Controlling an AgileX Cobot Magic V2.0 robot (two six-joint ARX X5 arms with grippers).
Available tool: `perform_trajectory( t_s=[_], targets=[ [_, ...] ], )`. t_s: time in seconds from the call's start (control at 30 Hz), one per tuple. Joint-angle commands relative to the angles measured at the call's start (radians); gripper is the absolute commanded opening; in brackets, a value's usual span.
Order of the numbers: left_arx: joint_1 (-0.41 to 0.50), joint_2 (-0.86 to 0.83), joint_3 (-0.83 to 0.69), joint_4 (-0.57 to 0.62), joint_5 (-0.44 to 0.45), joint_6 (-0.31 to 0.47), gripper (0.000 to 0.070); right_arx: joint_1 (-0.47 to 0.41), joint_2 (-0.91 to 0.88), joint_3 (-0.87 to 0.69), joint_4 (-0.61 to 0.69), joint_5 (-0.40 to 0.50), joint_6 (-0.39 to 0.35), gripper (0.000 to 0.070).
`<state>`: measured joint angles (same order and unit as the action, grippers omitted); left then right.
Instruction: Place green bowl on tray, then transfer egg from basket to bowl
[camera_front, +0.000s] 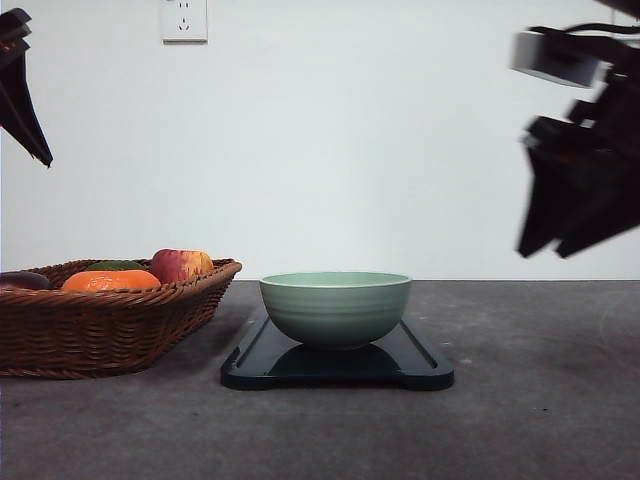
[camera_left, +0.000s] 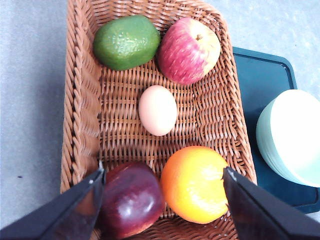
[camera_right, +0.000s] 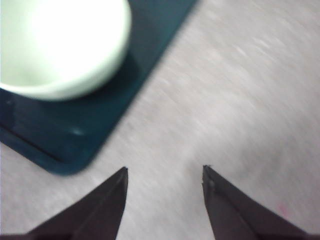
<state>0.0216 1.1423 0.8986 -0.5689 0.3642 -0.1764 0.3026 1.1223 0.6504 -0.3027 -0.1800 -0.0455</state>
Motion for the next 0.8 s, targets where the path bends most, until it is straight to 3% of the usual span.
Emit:
perform_trajectory(
  t_s=[0.0,0.37,0.6,0.77],
  targets=[
    [-0.004,0.006,0.023,0.007,0.004,0.0,0.0472,-0.01,-0.016,0.01,0.019,-0.006,0.008,0.0287],
    [-0.1,0.017,0.033,0.021,-0.004,-0.008,0.0472,-0.057,-0.054,0.009,0.018,-0.006,0.001,0.0287],
    [-0.185,0.137,0.131,-0.006,-0.166,0.034,0.0471,-0.056,-0.054,0.009,0.018,-0.009,0.001,0.0287],
    [-0.22,0.277,0.231,-0.023,-0.193,0.042,0.0471,-0.057,-0.054,0.009,0.018,-0.03,0.001,0.0287]
  ],
)
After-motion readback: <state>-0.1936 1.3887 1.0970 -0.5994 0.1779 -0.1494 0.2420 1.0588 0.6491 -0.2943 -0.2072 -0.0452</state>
